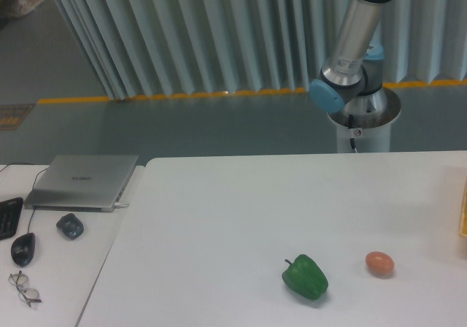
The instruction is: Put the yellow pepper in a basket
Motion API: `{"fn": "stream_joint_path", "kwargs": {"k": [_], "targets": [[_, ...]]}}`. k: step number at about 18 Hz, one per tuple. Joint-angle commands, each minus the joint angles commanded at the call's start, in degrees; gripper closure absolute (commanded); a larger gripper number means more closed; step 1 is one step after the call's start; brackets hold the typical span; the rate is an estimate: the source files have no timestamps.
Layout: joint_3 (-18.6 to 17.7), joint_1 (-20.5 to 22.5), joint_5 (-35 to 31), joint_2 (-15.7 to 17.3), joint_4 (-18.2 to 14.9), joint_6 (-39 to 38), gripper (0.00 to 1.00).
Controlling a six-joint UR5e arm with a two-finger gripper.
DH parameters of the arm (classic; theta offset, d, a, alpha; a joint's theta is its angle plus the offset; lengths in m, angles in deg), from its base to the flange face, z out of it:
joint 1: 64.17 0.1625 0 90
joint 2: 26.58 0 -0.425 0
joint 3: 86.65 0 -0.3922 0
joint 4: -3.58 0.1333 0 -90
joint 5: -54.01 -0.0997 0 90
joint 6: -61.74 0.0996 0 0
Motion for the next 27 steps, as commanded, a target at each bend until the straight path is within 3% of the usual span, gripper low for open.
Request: {"fn": "stream_joint_path", "kwargs": {"k": [4,9,13,18,20,27], "targets": [[-0.1,-2.5,-0.1,0.9,0.0,-5.2,0.00],[-2.4,-12.8,-0.4,4.7,-1.1,-17.7,0.00],[-2.5,-15.6,-0.8,5.6,-3.2,-20.4,0.00],[-2.0,-19.8,-4.3,4.9,-3.0,-26.8,0.00],[-1.2,-22.0,-7.2,3.9,-3.2,-26.9,0.00],[-0.9,-25.6,-7.8,1.2,-3.0,-26.6,0.00]]}}
